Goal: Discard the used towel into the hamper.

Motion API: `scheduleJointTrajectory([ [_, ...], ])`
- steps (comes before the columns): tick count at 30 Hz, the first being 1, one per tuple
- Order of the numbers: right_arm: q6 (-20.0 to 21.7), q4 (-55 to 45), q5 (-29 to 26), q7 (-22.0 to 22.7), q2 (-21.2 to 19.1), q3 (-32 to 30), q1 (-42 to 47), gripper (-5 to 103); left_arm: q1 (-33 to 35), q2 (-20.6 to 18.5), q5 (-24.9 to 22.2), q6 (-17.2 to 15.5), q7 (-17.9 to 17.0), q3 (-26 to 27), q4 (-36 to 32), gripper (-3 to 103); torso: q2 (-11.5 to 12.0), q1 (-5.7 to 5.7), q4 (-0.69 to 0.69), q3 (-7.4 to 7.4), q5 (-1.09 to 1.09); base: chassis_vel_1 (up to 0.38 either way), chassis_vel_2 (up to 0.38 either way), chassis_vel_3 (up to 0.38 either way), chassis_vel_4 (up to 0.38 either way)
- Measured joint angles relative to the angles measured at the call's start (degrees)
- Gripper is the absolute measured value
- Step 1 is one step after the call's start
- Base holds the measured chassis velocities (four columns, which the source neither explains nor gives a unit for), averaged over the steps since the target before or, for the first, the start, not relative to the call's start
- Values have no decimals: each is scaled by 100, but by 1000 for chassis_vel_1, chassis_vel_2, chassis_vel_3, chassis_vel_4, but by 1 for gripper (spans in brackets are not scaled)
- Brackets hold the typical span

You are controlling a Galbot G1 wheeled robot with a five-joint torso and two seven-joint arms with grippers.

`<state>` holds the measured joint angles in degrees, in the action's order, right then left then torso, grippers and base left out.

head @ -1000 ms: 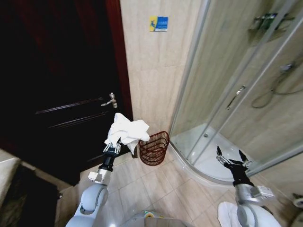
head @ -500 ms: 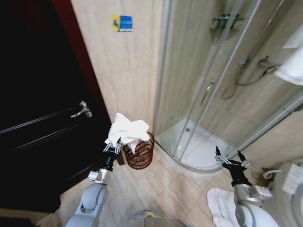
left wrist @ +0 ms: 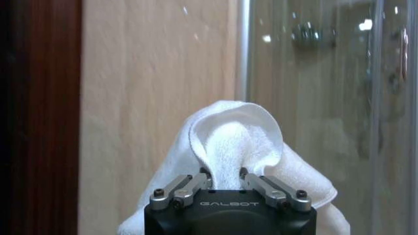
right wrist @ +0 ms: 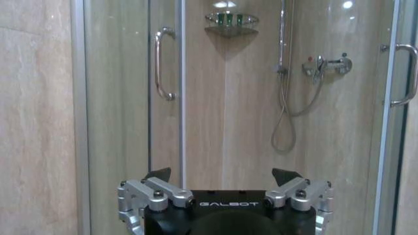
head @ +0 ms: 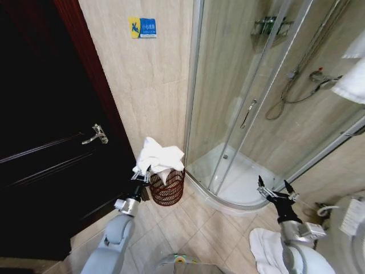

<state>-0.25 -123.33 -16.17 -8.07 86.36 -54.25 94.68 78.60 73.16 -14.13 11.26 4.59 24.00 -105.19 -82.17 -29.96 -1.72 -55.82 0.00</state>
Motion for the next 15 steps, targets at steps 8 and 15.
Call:
scheduleJointTrajectory([
  [8,83,50,202,20,102,-13,-30,100,-1170,-140,-131,-433,-327,-742,1109,16,0,0,1,0,0,0,0,0,0],
  [15,413,-150,363,116,195,-20,-35,100,-2457,-99,-142,-286,-397,-1452,2514,16,0,0,-2,0,1,0,0,0,0],
])
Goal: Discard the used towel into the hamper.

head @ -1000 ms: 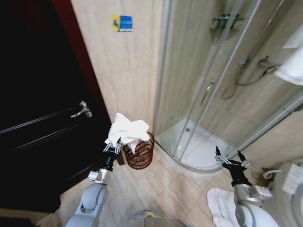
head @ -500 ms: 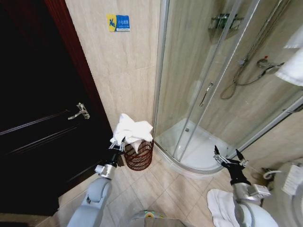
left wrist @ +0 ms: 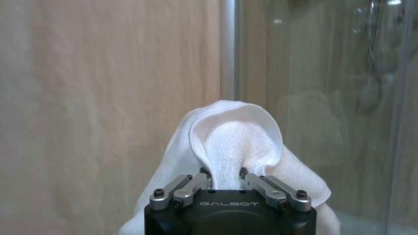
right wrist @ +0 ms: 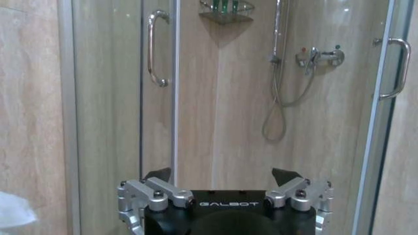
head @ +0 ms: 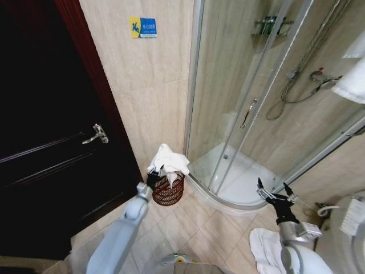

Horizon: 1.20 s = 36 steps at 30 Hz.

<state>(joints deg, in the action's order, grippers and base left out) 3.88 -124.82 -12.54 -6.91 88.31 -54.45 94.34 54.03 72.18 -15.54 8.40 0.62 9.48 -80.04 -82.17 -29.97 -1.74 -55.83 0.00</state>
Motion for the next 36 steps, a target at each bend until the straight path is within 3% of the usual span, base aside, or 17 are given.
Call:
scheduleJointTrajectory([
  [4,337,-216,38,144,-12,4,-108,100,-782,145,-46,220,3,-494,1188,16,0,0,1,0,0,0,0,0,0],
  [10,522,-279,32,253,-126,40,-253,100,-1350,304,-3,385,25,-747,2240,16,0,0,1,0,0,0,0,0,0],
  [18,527,-128,-6,264,-149,111,-379,100,-2114,772,728,597,-233,-715,3891,16,0,0,1,0,0,0,0,0,0],
  [27,509,-443,-265,232,-234,61,-166,100,-2352,1235,1146,658,-327,-401,4592,16,0,1,1,1,0,0,0,0,0],
  [30,513,-550,-376,236,-351,27,-127,100,-2290,1368,1520,666,-598,-223,4665,13,0,1,0,1,0,0,0,0,0],
  [32,518,-554,-405,241,-391,13,-132,100,-2226,1380,1607,639,-666,-167,4593,18,0,1,2,1,-1,0,0,0,0],
  [35,531,-589,-454,249,-453,5,-130,100,-2073,1375,1946,448,-835,24,4358,34,-1,1,3,1,1,0,0,0,0],
  [36,531,-589,-454,249,-453,5,-130,100,-2073,1375,1946,448,-835,24,4358,34,-1,1,3,1,1,0,0,0,0],
])
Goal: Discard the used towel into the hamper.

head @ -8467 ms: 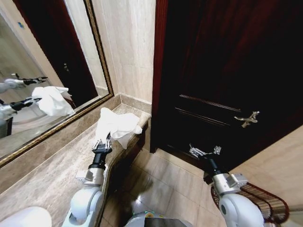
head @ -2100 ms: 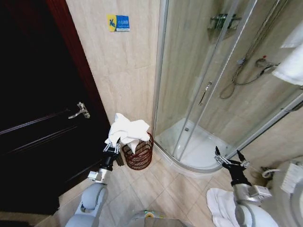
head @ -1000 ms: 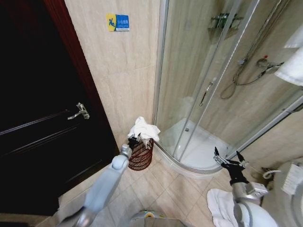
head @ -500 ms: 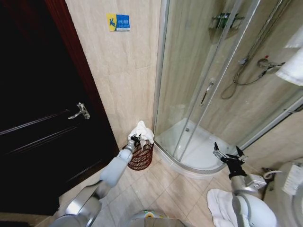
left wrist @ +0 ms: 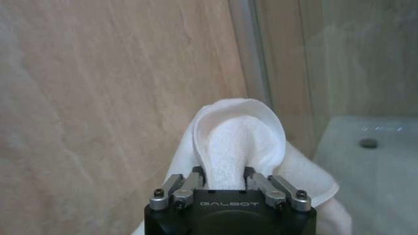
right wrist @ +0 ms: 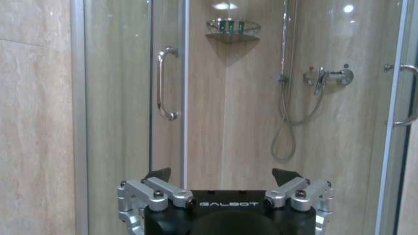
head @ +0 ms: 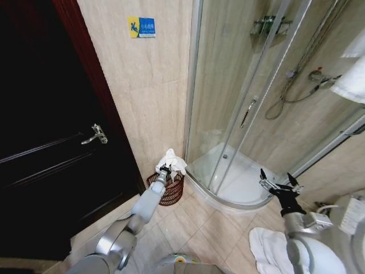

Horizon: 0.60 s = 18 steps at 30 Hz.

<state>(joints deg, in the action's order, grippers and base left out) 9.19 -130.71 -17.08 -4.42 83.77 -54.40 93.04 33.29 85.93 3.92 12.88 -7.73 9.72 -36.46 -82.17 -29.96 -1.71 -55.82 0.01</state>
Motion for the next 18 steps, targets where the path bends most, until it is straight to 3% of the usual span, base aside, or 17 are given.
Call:
scheduleJointTrajectory([
  [1,6,-17,-5,0,-5,6,11,100,27,-15,95,-71,-66,40,-47,34,0,0,-1,0,-1,0,0,0,0],
  [4,14,-41,-4,0,0,31,12,100,110,-142,200,-330,-184,55,-262,50,0,0,-2,0,-1,0,0,0,0],
  [8,36,-66,10,0,34,75,-2,100,195,-295,421,-612,-229,29,-449,61,0,0,0,0,0,0,0,0,0],
  [10,43,-76,19,-2,44,88,-3,100,204,-316,572,-644,-246,45,-448,66,0,0,0,0,-1,0,0,0,0],
  [13,59,-97,46,-4,65,116,-3,100,264,-383,738,-681,-73,58,-495,83,0,0,-1,0,-1,0,0,0,0],
  [18,97,-159,67,-6,71,128,-6,100,353,-387,461,-630,27,54,-662,97,0,0,-2,0,-1,0,0,0,0],
])
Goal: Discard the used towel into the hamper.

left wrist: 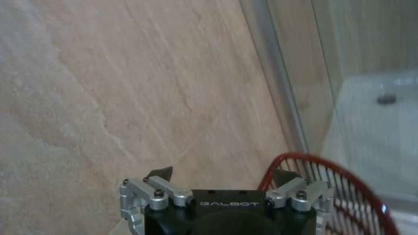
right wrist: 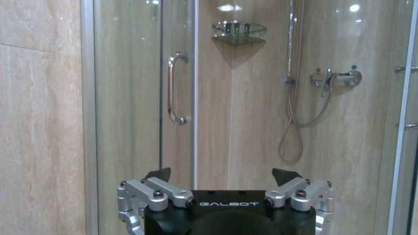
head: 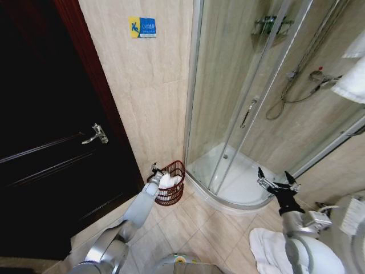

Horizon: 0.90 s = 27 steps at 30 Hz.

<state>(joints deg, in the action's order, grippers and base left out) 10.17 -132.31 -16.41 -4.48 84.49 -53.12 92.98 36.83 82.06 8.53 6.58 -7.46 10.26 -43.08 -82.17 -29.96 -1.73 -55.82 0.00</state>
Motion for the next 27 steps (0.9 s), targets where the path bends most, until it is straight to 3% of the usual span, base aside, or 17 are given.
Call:
scheduleJointTrajectory([
  [5,25,-66,2,5,1,5,5,100,206,-39,-704,73,5,22,-435,100,0,0,-2,0,-2,0,0,0,0],
  [8,42,-84,2,1,-20,27,10,100,791,-291,-1526,-58,8,197,-1545,100,0,0,0,0,0,0,0,0,0],
  [9,42,-84,2,1,-20,27,10,100,791,-291,-1526,-58,8,197,-1545,100,0,0,0,0,0,0,0,0,0],
  [16,27,-23,31,-112,27,190,11,100,2149,-714,-1970,-339,-143,922,-3670,100,0,0,1,0,-1,0,0,0,0],
  [27,-106,340,80,-356,-10,183,14,100,3519,-936,-2565,-435,-456,1623,-5476,100,0,0,1,0,0,0,0,0,0],
])
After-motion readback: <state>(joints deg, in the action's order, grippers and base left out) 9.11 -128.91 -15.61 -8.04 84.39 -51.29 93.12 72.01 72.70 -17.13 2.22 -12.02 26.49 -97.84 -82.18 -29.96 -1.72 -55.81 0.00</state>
